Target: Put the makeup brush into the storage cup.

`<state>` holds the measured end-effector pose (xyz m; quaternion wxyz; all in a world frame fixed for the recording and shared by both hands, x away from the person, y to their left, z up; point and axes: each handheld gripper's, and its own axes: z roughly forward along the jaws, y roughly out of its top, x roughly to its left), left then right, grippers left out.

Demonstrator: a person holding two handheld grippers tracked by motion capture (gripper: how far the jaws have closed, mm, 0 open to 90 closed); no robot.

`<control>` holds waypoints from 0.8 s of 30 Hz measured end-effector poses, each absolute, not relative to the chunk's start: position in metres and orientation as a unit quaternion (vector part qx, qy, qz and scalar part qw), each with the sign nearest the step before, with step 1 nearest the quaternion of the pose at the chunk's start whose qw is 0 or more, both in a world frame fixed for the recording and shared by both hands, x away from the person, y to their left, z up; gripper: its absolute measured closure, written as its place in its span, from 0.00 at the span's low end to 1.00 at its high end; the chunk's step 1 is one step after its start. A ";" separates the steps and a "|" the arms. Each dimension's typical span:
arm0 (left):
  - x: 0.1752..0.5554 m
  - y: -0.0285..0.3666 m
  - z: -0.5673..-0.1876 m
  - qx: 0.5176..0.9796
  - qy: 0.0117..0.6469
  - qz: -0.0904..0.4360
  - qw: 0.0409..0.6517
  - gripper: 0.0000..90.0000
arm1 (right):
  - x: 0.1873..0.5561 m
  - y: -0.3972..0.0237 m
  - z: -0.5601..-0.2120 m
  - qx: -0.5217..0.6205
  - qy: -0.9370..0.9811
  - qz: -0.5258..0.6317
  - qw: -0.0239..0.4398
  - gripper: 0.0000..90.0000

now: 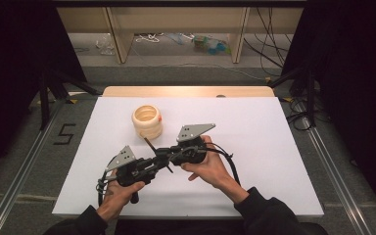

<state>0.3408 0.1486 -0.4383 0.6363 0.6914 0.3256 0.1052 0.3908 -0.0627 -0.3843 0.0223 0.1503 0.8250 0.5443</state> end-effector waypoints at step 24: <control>0.341 0.154 -0.437 0.686 0.339 0.110 0.634 0.93 | 0.390 -0.069 -0.371 0.168 0.811 0.560 0.015 0.65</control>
